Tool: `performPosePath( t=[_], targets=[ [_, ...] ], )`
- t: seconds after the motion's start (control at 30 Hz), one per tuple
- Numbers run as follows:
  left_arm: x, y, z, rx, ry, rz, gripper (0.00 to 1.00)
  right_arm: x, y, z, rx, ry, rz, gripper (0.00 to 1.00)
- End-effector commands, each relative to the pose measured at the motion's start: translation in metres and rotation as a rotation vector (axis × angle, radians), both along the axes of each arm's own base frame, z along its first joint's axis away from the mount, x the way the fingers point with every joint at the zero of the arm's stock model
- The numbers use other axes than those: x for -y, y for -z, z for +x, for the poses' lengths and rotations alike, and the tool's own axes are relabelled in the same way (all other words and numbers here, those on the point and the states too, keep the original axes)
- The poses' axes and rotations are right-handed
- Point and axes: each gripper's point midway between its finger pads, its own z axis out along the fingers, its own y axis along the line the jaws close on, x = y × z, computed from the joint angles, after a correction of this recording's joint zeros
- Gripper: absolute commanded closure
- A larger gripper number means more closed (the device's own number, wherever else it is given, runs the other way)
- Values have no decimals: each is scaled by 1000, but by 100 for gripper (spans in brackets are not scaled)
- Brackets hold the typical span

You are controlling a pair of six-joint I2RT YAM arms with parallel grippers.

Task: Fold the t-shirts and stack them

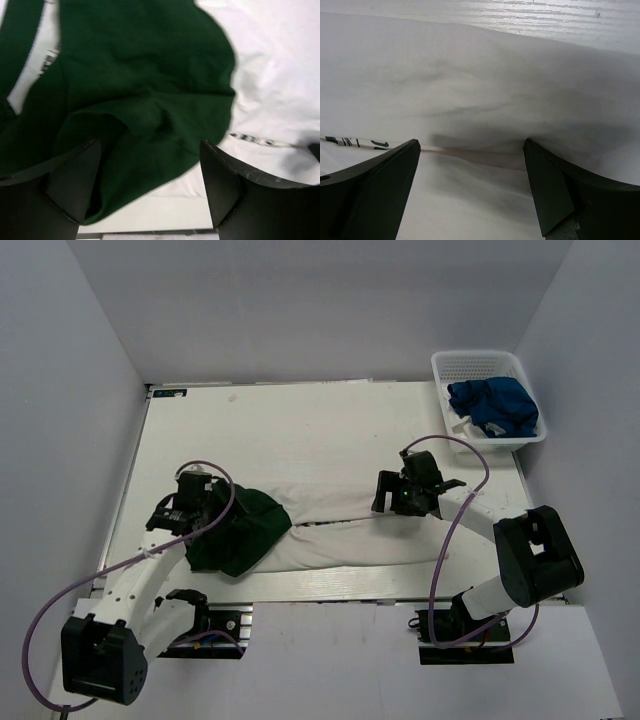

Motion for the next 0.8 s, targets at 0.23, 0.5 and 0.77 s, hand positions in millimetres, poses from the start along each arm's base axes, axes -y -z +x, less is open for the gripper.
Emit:
performPosePath(
  t=[0.23, 0.5, 0.77],
  targets=[
    [9, 32, 14, 28, 23, -28, 27, 21, 12, -6, -36, 27, -113, 10],
    [34, 30, 24, 56, 108, -135, 46, 22, 11, -7, -36, 32, -107, 10],
    [48, 31, 12, 51, 178, -193, 78, 22, 11, -7, -44, 37, -104, 10]
  ],
)
